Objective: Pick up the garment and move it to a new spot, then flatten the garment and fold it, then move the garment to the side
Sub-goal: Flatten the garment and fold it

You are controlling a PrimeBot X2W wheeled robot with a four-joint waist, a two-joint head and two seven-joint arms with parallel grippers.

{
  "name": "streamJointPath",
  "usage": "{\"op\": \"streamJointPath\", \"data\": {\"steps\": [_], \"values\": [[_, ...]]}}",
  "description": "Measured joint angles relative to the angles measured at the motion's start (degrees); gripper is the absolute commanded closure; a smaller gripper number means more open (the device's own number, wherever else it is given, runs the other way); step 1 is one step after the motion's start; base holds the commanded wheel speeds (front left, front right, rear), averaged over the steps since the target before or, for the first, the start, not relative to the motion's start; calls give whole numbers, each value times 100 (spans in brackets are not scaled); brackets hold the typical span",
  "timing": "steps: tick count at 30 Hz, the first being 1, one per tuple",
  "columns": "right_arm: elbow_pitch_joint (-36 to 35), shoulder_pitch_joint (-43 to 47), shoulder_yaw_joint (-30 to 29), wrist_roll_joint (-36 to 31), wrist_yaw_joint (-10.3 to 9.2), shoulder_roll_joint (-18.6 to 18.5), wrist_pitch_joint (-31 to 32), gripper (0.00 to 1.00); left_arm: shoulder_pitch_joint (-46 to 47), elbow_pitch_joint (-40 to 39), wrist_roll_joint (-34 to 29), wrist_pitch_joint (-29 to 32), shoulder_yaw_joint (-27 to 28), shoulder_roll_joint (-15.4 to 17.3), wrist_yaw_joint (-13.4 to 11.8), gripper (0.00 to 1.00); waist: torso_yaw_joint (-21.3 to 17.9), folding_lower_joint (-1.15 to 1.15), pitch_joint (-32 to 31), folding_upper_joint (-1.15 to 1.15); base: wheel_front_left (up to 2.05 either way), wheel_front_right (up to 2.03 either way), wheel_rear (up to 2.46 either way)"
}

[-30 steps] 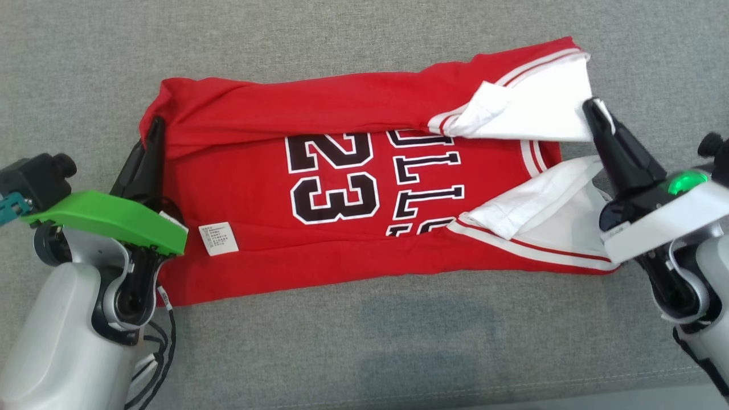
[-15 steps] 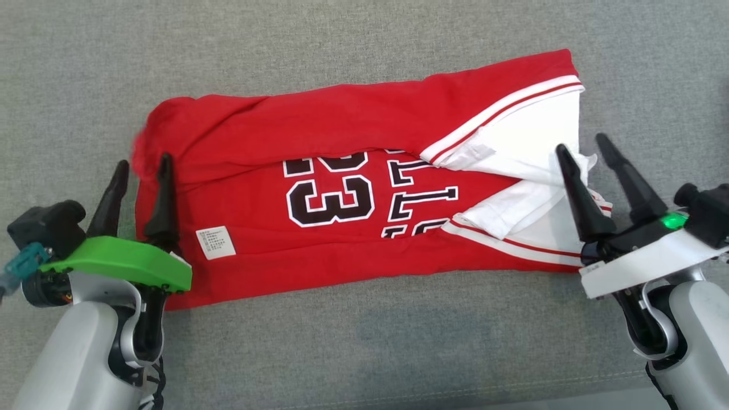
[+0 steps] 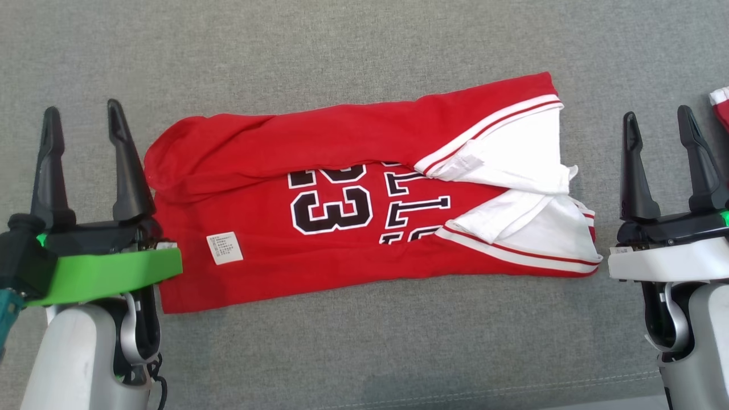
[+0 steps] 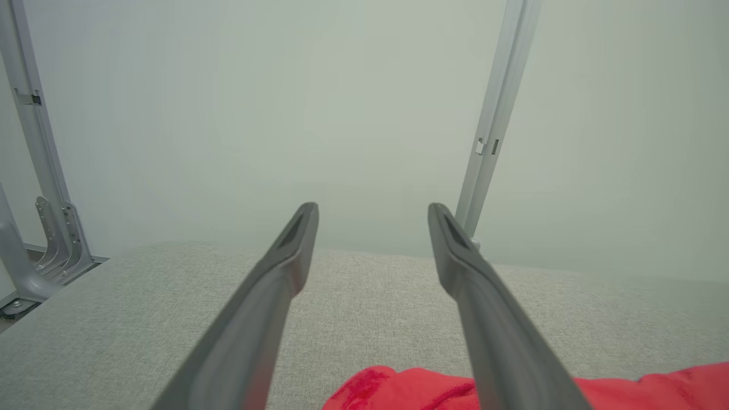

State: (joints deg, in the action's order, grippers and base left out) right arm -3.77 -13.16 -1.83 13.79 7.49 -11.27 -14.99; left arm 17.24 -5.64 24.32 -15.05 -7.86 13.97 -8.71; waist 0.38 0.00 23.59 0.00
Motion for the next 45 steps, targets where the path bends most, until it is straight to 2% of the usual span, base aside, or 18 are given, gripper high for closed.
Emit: {"op": "streamJointPath", "data": {"steps": [6,19,27,34,37,38,39,40,41,45], "values": [[40,129,-52,-133,0,99,-3,0,-316,-32,-621,1,335,-207,350,0,-5,0,-150,0,0,0,0],[668,26,4,85,0,115,-5,0,-456,376,-1007,1,511,-572,832,0,73,0,-185,0,0,0,0],[1661,-68,510,431,0,160,-7,0,-369,455,-1161,1,571,-681,999,0,150,0,-105,0,0,0,0],[2536,-539,926,793,1,247,-1,0,-365,490,-1282,0,630,-758,1107,0,122,0,-27,0,0,0,0],[2877,-673,1071,843,1,202,305,0,-365,502,-1316,1,654,-780,1125,0,141,0,-6,0,0,0,0],[2928,-724,1115,842,1,151,397,6,-365,504,-1325,0,657,-790,1132,0,154,0,1,0,0,0,0],[2983,-759,1128,846,8,129,523,44,-365,506,-1328,0,665,-804,1141,0,169,0,8,0,0,0,0],[3010,-797,1171,868,7,99,678,63,-365,510,-1332,0,679,-812,1149,0,183,0,15,0,0,0,0],[2998,-821,1217,868,8,46,750,100,-364,512,-1336,0,691,-822,1157,0,194,0,22,0,0,0,0],[2820,-815,1322,932,14,-25,1045,100,-365,510,-1367,0,762,-860,1174,0,196,0,45,0,0,0,0]]}}
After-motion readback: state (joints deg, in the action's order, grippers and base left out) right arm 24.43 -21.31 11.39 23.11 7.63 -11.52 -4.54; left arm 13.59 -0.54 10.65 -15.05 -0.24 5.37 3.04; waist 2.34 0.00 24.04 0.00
